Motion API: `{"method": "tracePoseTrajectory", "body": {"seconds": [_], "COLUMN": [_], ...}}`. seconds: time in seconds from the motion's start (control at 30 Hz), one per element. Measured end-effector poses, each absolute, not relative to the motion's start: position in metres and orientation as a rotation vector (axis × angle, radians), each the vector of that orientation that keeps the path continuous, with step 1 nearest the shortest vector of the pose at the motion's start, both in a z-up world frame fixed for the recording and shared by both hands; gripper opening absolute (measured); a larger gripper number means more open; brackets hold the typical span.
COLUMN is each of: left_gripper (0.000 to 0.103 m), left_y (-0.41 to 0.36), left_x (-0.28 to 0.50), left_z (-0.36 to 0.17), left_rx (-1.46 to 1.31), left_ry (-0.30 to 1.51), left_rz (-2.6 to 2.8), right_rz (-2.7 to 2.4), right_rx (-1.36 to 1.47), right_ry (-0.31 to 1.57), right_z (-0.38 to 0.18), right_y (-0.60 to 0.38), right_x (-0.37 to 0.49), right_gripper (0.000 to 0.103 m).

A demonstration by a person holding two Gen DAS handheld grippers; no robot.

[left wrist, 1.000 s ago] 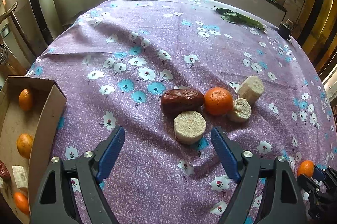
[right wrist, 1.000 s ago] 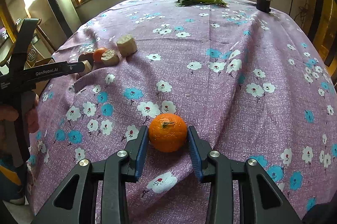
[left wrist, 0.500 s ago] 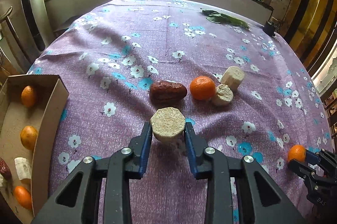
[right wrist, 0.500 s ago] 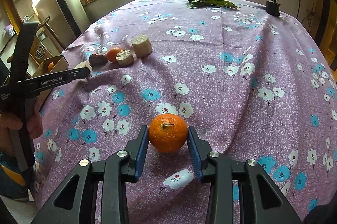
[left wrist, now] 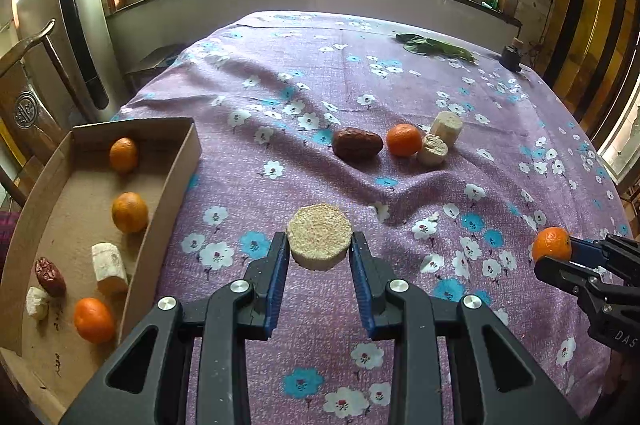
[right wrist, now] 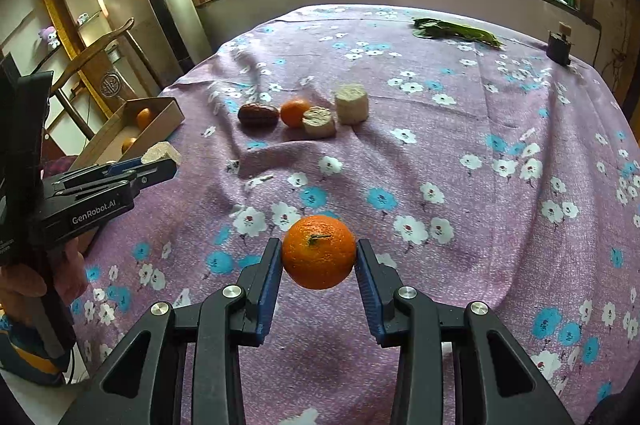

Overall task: Organize fruits
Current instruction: 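Lift and carry the yam slice and orange over the cardboard box, then lower the held yam slice and orange into the box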

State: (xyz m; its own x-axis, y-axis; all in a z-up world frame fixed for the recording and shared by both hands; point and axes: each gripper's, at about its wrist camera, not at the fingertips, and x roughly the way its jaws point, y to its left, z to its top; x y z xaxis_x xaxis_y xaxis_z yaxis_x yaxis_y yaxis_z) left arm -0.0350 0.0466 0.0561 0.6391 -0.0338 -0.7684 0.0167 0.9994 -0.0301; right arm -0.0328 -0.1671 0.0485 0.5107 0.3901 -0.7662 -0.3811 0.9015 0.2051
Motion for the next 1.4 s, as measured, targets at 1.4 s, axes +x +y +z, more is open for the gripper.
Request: {"method": "tracePoseTrajectory", "body": {"seconds": [1.4], "left_gripper": [0.03], "left_y": [0.23], "left_x": [-0.076], "left_z": [0.086], "left_rx": [-0.081], "left_ry": [0.799], "left_rz": [0.301], "right_rz": [0.848], "right_rx": [-0.278], "right_ry": [0.896], "right_z": [0.073], "right_y": [0.054], "right_x": [-0.029], "right_gripper": [0.041]}}
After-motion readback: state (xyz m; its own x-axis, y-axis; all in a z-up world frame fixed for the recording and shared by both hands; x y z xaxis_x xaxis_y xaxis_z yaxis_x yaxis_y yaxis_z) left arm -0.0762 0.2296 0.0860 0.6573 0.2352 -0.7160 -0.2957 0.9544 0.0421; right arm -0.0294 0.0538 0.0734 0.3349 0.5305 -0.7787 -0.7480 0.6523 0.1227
